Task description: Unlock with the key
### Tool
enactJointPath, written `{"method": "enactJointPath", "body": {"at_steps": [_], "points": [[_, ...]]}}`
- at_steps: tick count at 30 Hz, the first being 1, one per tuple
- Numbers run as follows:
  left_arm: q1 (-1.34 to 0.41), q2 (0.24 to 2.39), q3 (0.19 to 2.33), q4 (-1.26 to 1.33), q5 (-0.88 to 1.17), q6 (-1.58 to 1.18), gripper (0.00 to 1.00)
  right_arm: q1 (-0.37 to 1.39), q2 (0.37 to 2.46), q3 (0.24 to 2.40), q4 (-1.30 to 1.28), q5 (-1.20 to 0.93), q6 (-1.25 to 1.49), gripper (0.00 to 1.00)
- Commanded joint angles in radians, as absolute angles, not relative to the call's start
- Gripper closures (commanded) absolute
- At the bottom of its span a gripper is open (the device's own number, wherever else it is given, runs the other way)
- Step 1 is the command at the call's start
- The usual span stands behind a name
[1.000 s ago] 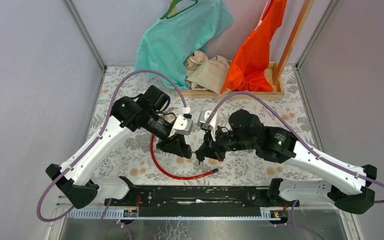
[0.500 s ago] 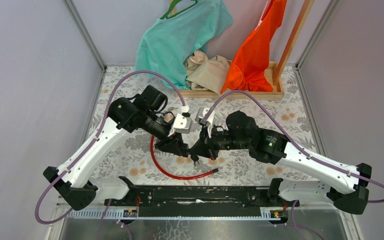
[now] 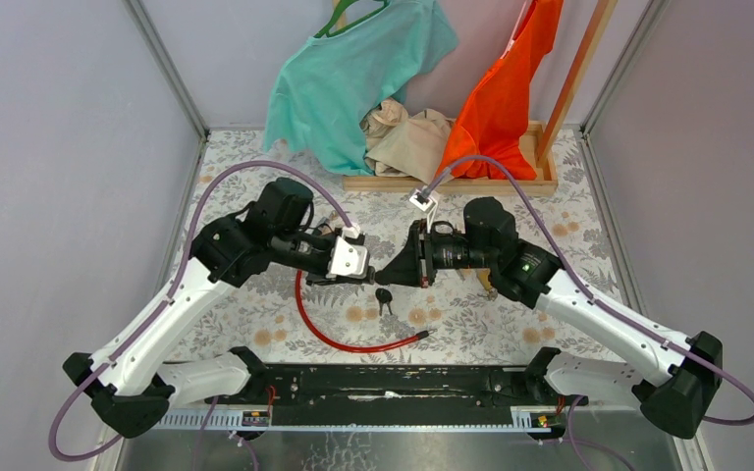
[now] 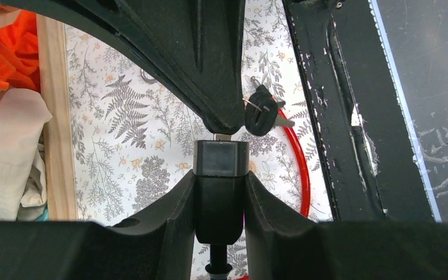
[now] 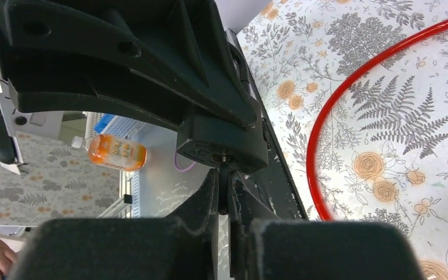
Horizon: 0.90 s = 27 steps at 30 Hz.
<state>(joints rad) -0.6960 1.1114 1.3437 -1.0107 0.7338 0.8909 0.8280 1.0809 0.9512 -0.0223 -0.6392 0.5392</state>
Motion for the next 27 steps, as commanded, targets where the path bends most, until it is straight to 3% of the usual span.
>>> {"method": "enactJointPath", "body": {"at_steps": [1, 2, 3, 6, 12, 21, 27], "points": [[-0.694, 1.109, 1.366, -0.915, 0.742, 0.816, 1.0, 0.823, 1.048, 1.006, -0.056, -0.65, 0.447, 0.61], [-0.694, 1.124, 1.38, -0.938, 0.777, 0.787, 1.0, 0.824, 1.028, 1.0, -0.071, -0.615, 0.407, 0.4], [-0.693, 1.139, 1.393, -0.963, 0.816, 0.759, 1.0, 0.823, 1.008, 0.986, -0.058, -0.592, 0.376, 0.29], [-0.693, 1.175, 1.413, -1.006, 0.921, 0.682, 1.0, 0.824, 0.97, 0.958, 0.013, -0.592, 0.351, 0.15], [-0.675, 1.219, 1.436, -0.984, 0.962, 0.555, 1.0, 0.823, 1.028, 1.003, -0.021, -0.64, 0.337, 0.18], [-0.611, 1.263, 1.448, -0.98, 1.058, 0.455, 1.0, 0.824, 1.04, 0.972, 0.049, -0.668, 0.364, 0.32], [-0.608, 1.295, 1.457, -1.007, 1.094, 0.458, 1.0, 0.824, 1.085, 0.967, 0.123, -0.667, 0.409, 0.51]]}}
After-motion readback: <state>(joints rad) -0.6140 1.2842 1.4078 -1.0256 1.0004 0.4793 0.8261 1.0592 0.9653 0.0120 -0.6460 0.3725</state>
